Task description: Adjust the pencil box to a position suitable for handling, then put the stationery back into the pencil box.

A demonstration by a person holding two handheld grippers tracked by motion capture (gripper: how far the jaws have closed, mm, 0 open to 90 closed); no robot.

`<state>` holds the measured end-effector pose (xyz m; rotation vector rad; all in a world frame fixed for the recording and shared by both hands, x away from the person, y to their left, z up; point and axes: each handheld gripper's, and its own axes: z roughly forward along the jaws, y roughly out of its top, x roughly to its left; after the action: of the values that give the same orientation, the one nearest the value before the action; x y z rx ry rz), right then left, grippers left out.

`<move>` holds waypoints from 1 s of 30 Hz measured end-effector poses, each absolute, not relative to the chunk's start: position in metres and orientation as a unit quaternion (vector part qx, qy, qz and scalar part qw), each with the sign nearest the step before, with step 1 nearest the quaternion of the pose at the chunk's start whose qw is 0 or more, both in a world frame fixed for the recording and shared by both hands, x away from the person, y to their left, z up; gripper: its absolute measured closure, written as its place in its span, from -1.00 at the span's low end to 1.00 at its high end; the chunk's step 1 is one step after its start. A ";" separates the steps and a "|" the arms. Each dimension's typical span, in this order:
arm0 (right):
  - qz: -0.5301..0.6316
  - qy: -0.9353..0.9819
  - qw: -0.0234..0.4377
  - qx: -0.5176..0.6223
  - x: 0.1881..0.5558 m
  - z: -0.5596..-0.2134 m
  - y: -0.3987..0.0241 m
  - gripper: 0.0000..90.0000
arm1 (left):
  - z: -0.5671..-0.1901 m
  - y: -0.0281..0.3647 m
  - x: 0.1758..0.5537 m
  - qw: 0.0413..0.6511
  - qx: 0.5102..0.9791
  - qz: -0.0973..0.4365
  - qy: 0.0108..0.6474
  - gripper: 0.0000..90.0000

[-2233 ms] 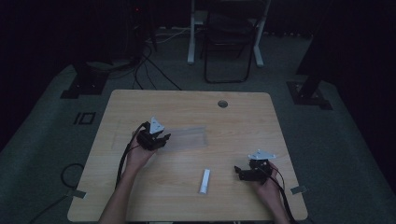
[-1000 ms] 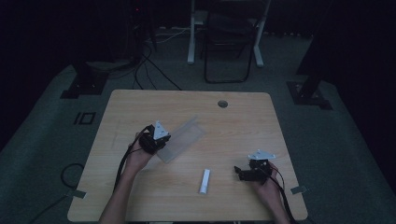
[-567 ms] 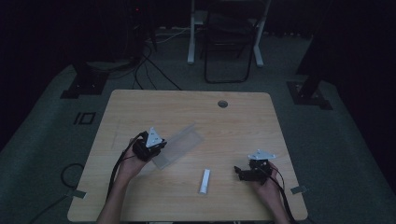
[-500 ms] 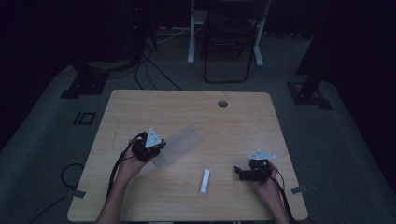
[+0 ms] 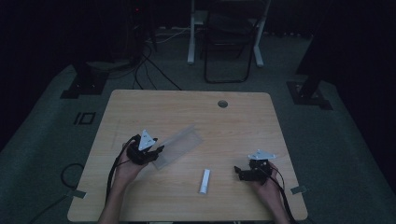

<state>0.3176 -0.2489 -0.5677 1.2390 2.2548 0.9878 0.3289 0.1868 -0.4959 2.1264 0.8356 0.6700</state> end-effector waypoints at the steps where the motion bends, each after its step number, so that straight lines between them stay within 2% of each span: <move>1: 0.352 0.803 0.192 0.441 0.318 -0.568 -0.249 -0.72 | -0.496 0.187 0.327 0.374 0.828 0.261 0.327 0.26; 12: 0.352 0.803 0.192 0.441 0.318 -0.568 -0.249 -0.72 | -0.487 0.190 0.305 0.392 0.818 0.262 0.330 0.23; 30: 0.352 0.804 0.191 0.440 0.318 -0.568 -0.249 -0.72 | -0.488 0.148 0.290 0.402 0.834 0.234 0.296 0.20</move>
<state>0.3176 -0.2488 -0.5677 1.2361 2.2567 0.9886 0.2903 0.1477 -0.4880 2.1084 0.7478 0.5914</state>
